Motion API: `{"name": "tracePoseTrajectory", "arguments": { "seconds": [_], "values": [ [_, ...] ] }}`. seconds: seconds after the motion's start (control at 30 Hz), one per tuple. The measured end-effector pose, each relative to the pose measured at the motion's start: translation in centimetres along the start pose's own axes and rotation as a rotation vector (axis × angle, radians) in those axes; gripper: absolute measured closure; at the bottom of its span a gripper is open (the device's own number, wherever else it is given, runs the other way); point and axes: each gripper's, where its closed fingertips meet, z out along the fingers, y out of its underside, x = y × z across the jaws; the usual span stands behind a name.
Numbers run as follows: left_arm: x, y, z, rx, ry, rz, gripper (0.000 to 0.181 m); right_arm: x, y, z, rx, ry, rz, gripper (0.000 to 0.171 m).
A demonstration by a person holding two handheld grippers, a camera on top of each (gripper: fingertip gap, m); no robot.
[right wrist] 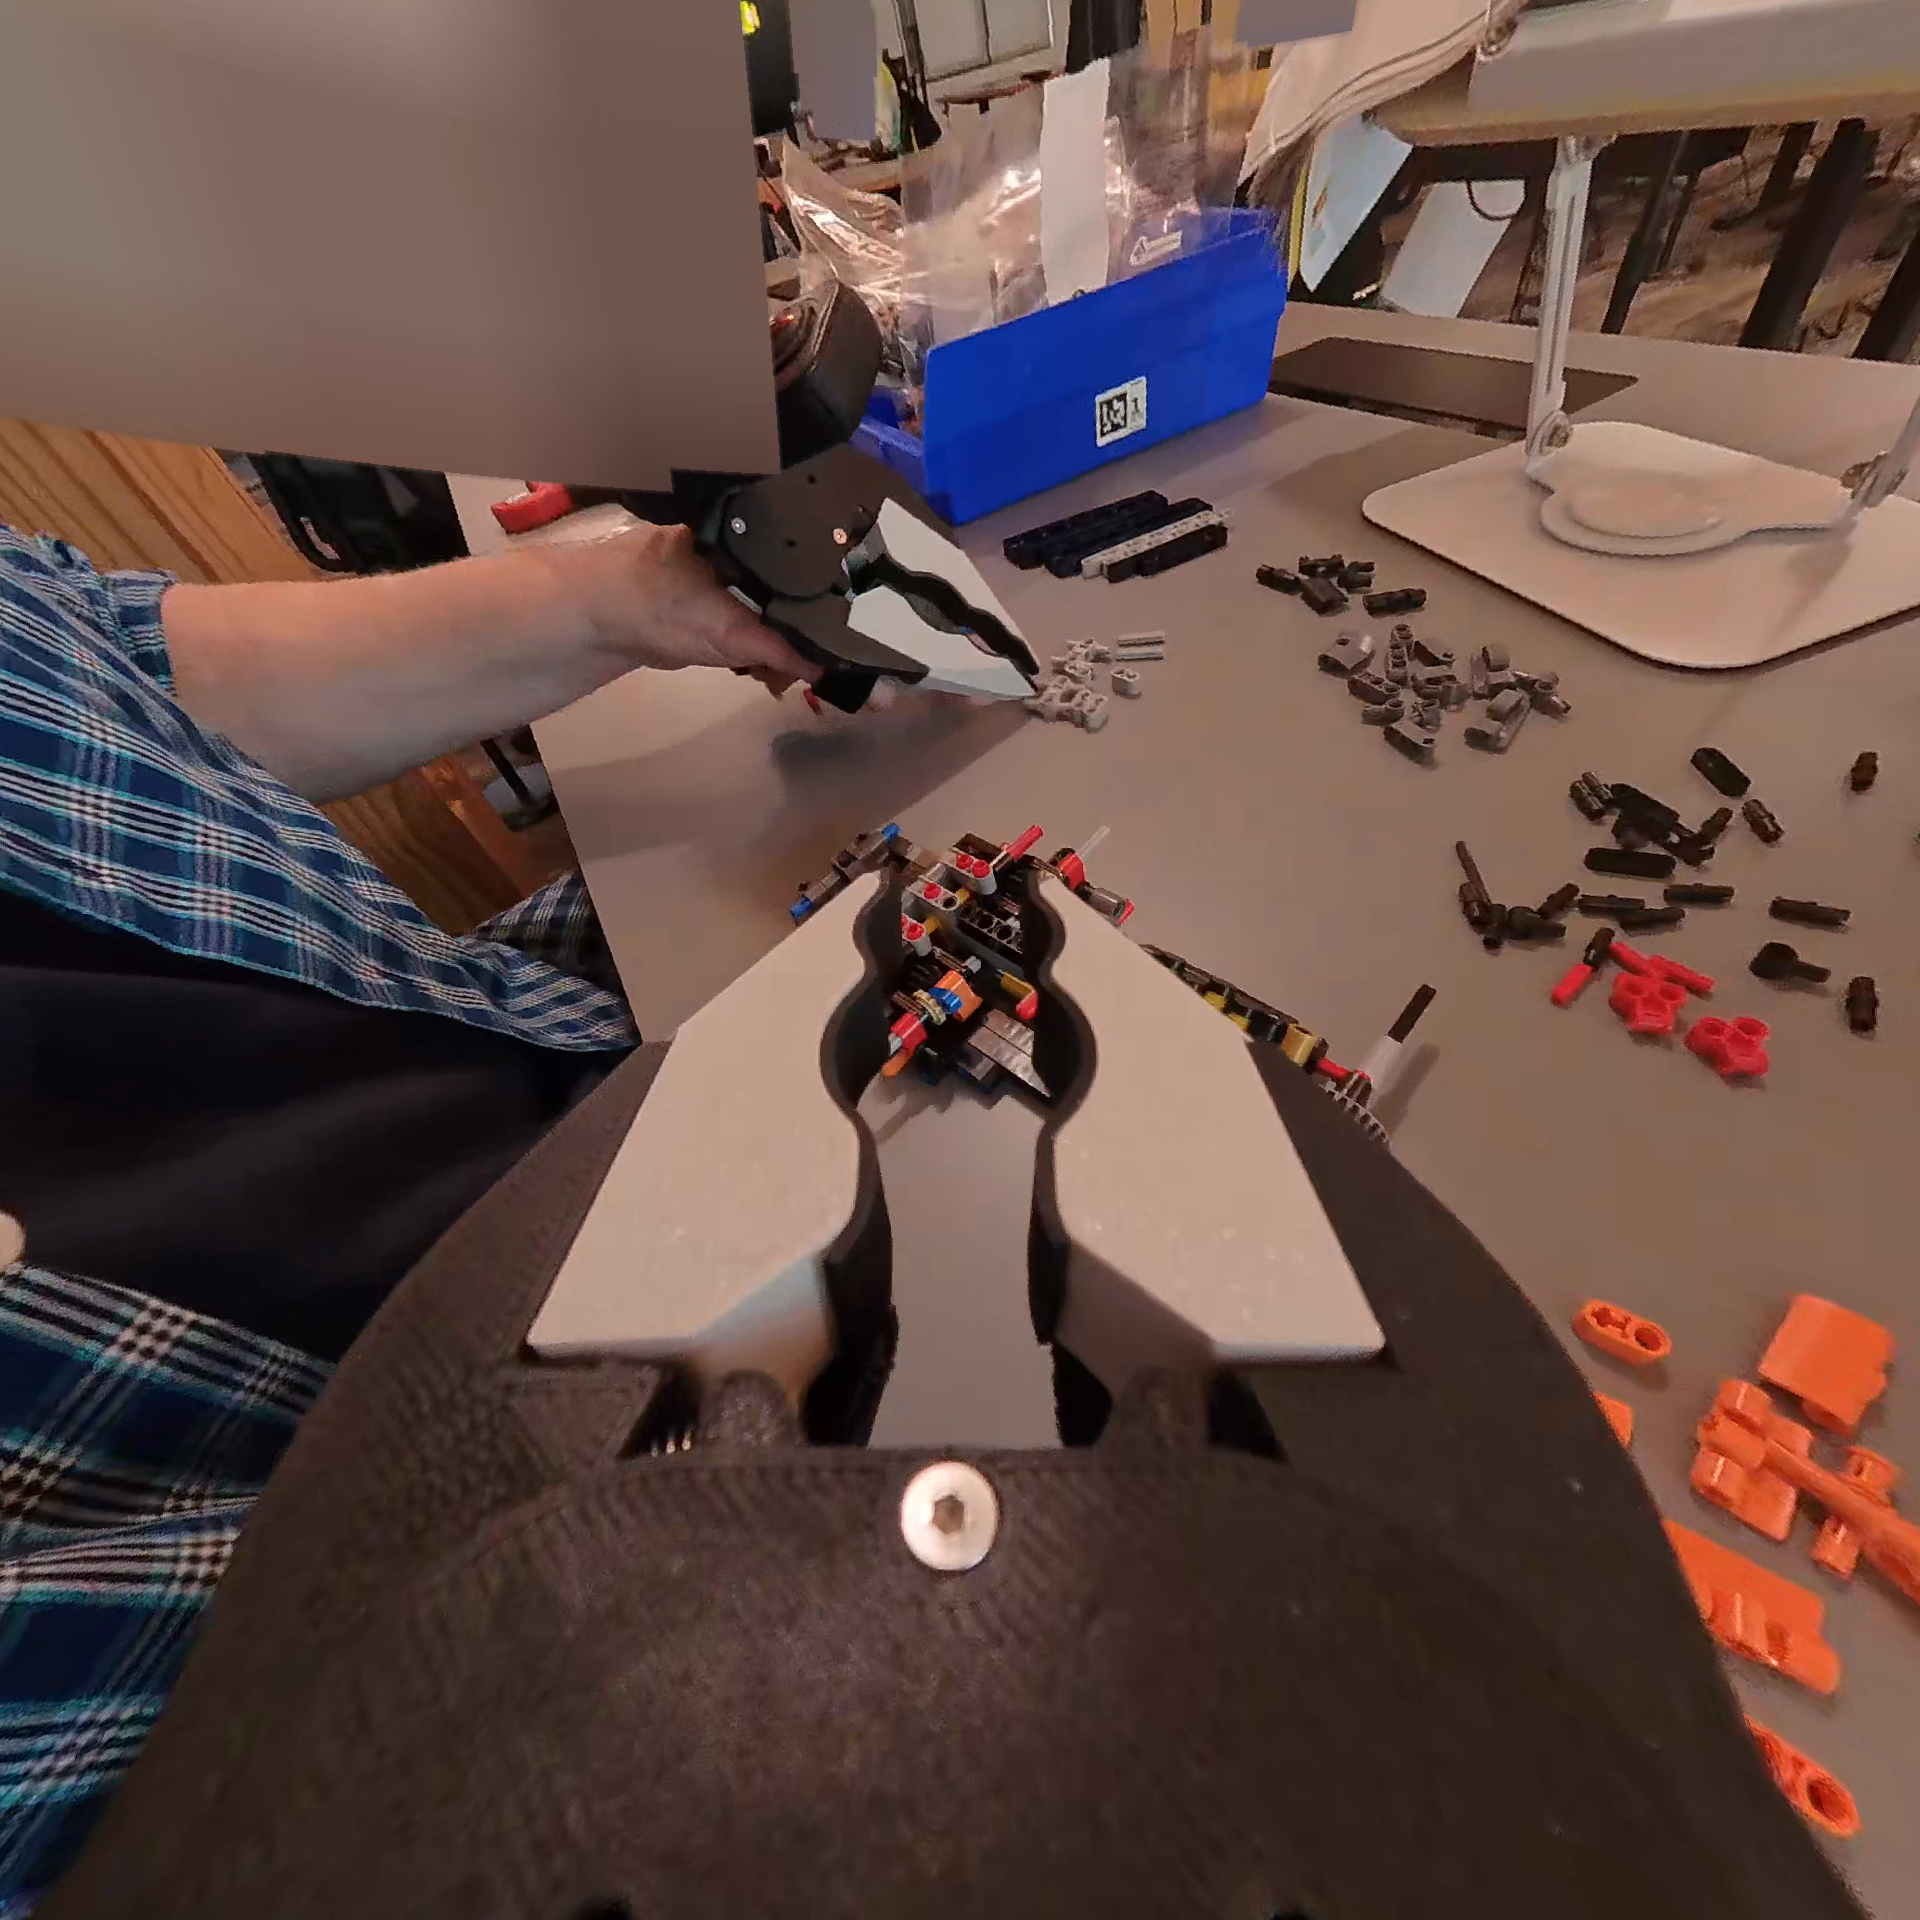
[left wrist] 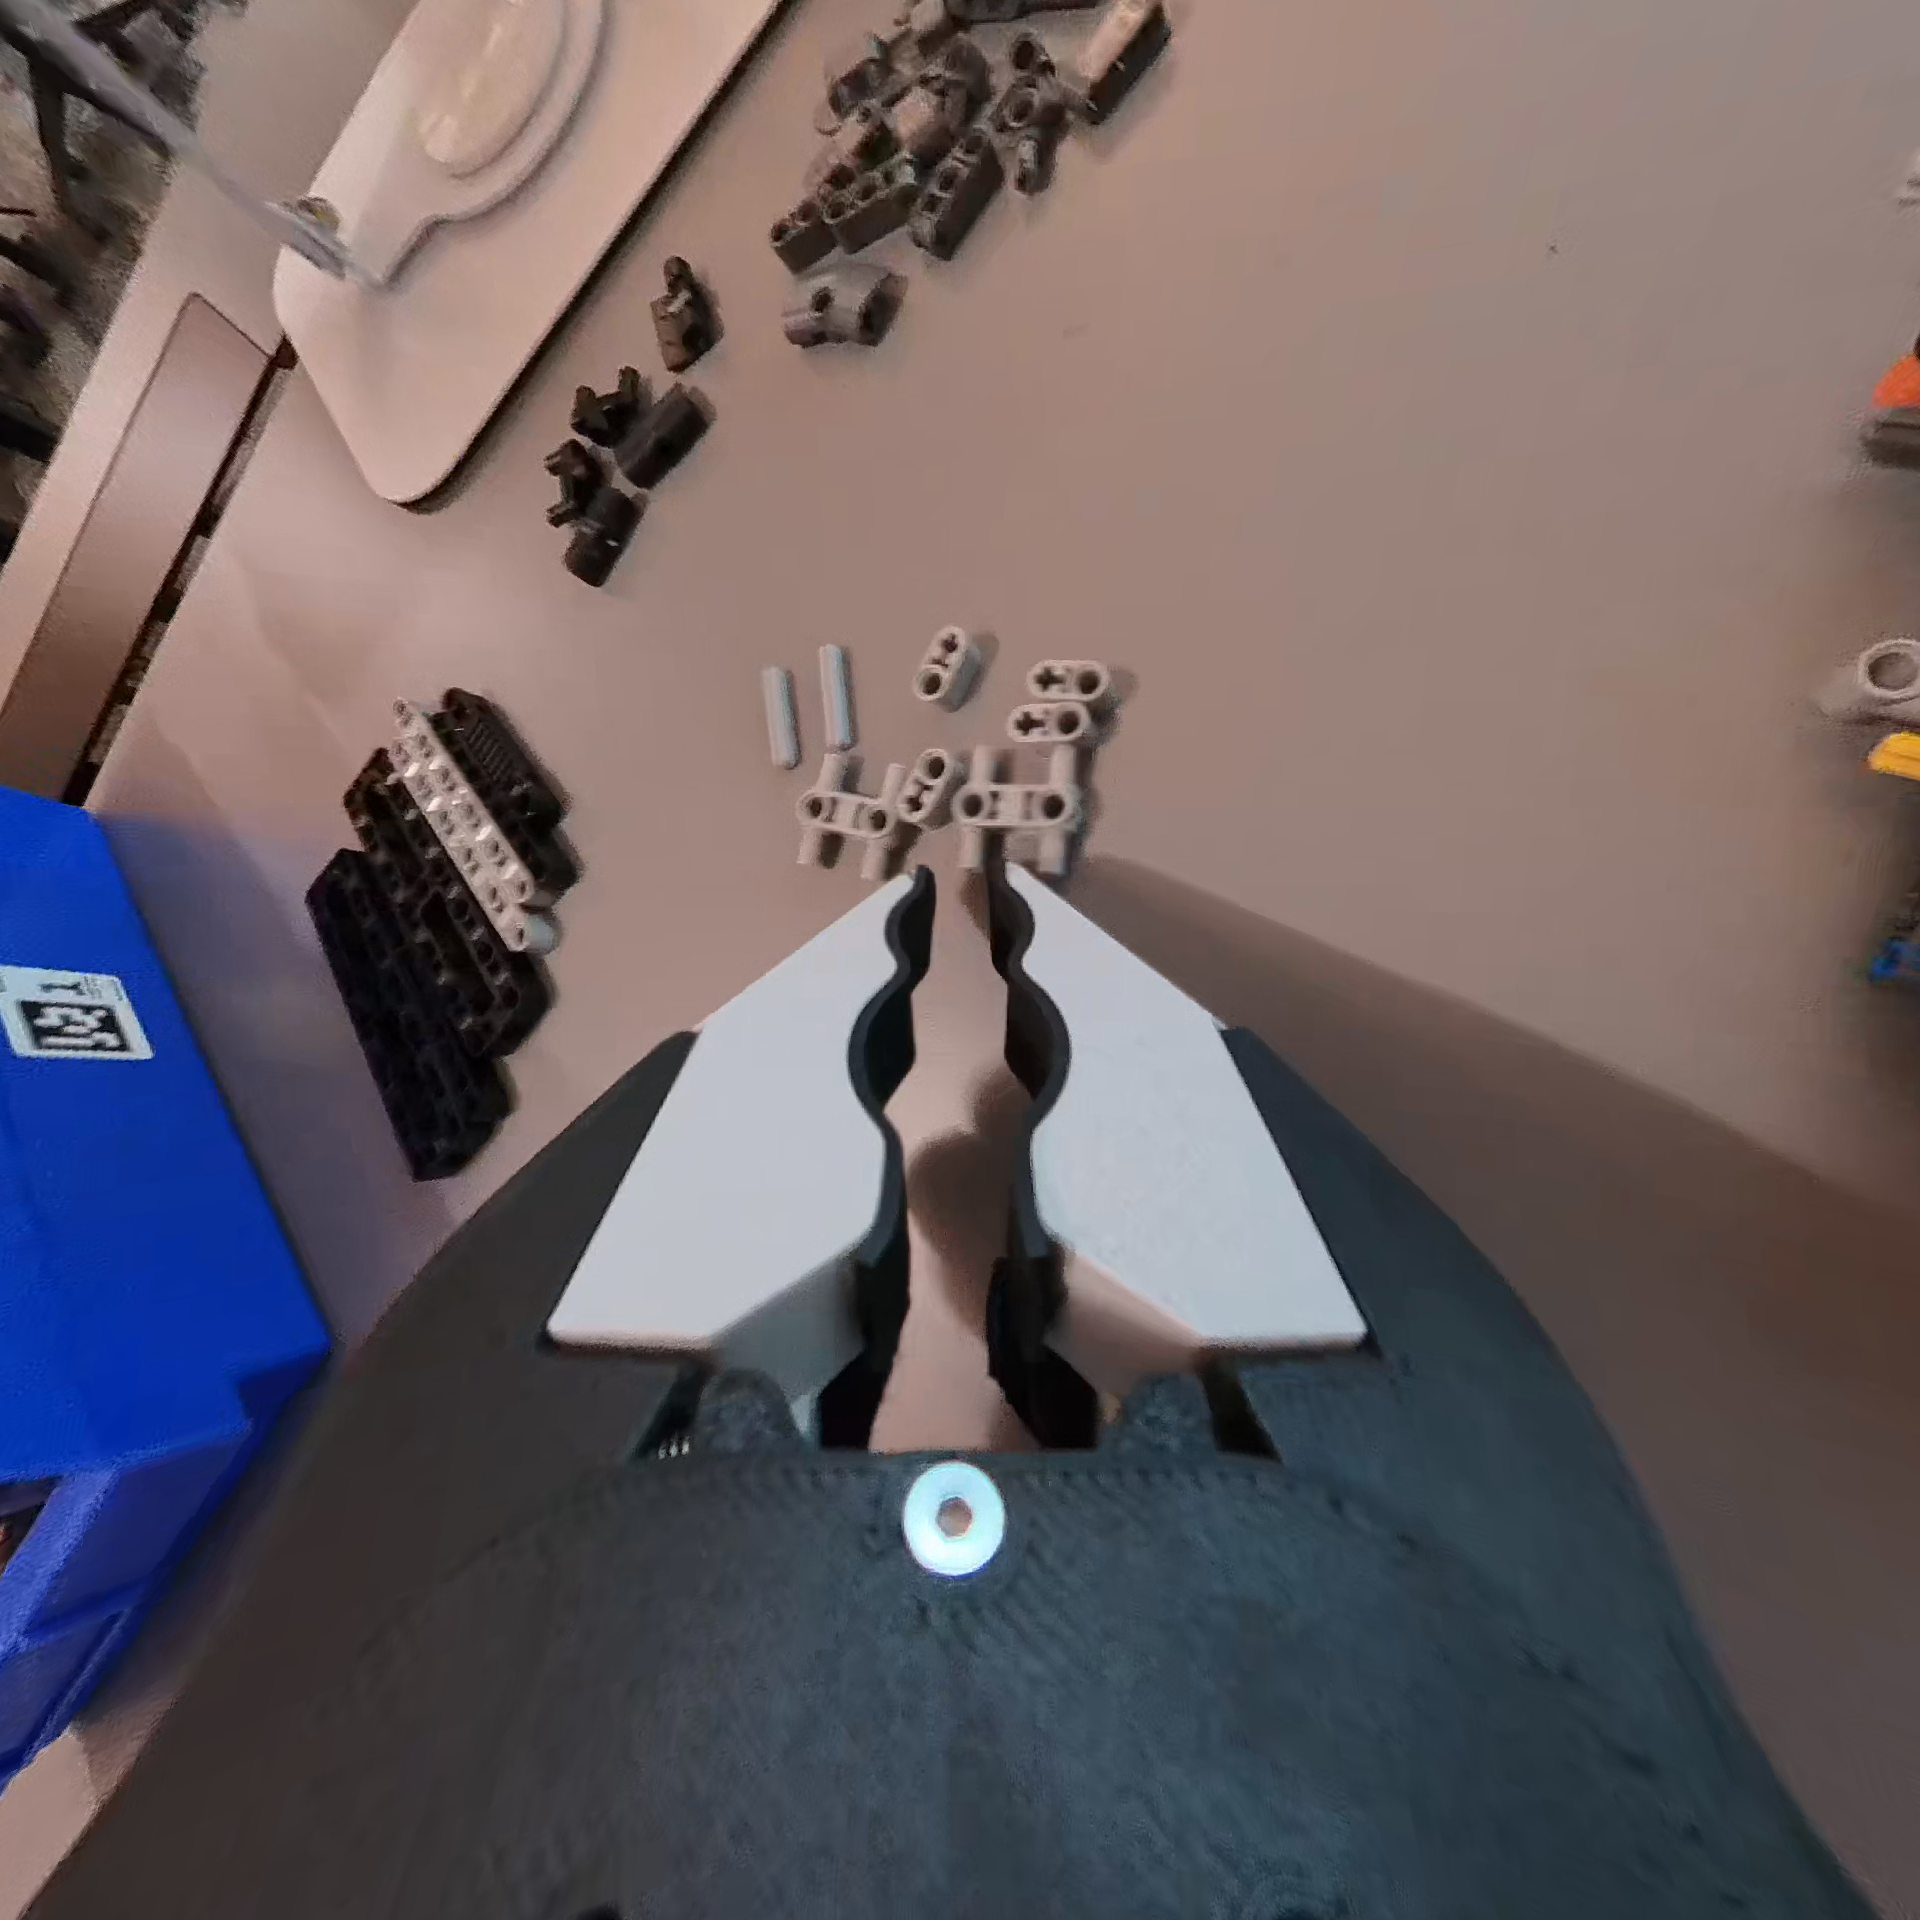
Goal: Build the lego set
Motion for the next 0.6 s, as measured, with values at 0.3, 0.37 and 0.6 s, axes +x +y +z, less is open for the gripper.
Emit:
{"name": "tracePoseTrajectory", "arguments": {
  "seconds": [0.3,0.37,0.6],
  "values": [
    [-4.2,1.0,-0.9,-0.015,0.034,-0.011,0.169,-0.4,0.1,0.4,0.033,-0.036,-0.022,0.151],
    [-3.8,1.3,0.1,-0.042,0.059,0.004,0.173,-0.5,0.2,0.5,0.03,-0.043,-0.022,0.151],
    [-2.4,-0.2,2.0,-0.043,0.084,0.058,0.178,-0.5,0.3,0.4,0.033,-0.043,-0.035,0.152]
  ]
}}
